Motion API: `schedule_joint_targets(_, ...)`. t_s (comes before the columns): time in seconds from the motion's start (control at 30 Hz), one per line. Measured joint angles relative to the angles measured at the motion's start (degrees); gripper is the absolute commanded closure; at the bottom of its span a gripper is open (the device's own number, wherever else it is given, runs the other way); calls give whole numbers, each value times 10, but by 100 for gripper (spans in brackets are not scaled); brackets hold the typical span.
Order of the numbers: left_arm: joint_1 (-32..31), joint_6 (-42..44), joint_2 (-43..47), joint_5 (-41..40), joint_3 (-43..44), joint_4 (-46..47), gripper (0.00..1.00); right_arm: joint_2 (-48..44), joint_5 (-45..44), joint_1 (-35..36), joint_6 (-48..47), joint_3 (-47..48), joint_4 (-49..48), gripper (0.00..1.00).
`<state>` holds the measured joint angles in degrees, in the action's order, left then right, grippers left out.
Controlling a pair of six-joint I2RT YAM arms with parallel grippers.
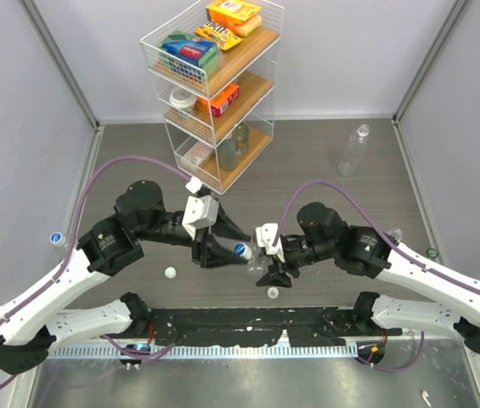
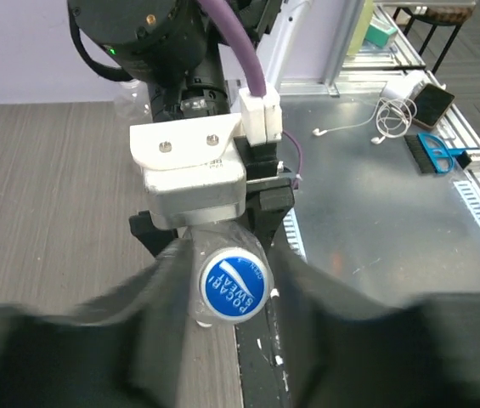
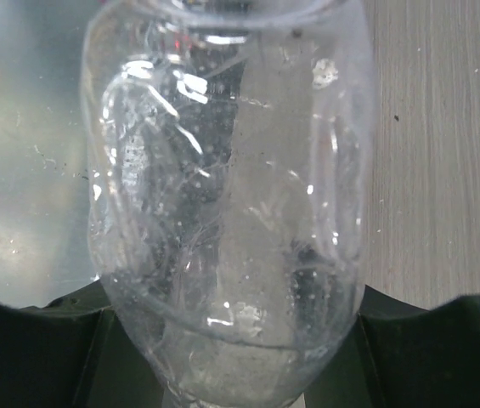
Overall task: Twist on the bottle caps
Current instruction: Screw the bottle cap onto the plastic bottle.
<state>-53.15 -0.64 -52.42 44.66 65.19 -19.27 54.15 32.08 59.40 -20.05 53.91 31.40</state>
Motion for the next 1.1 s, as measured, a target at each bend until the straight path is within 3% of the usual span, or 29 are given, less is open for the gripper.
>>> schedule_joint_targets(0.07, -1, -8, 3, -8, 0, -5, 1, 2, 2, 0, -6, 2, -7, 99)
schedule_joint_targets(0.43, -5, -248, 75, -330, -6, 14, 0, -5, -80, -1, 0, 9, -54, 99)
schedule_joint_targets(0.57, -5, -328, 97, -469, 2, -7, 0, -5, -171, 1, 29, 9, -64, 99)
schedule_joint_targets(0.7, -4, -414, 47, -572, 87, -88, 0, 8, -276, 1, 58, 10, -68, 99)
schedule_joint_targets(0.87, -4, -486, -49, -622, 174, -162, 1, 36, -376, 1, 74, 10, -68, 99)
schedule_joint_targets(1.1, -4, -556, -142, -634, 201, -241, 1, 51, -458, 1, 78, 9, -69, 99)
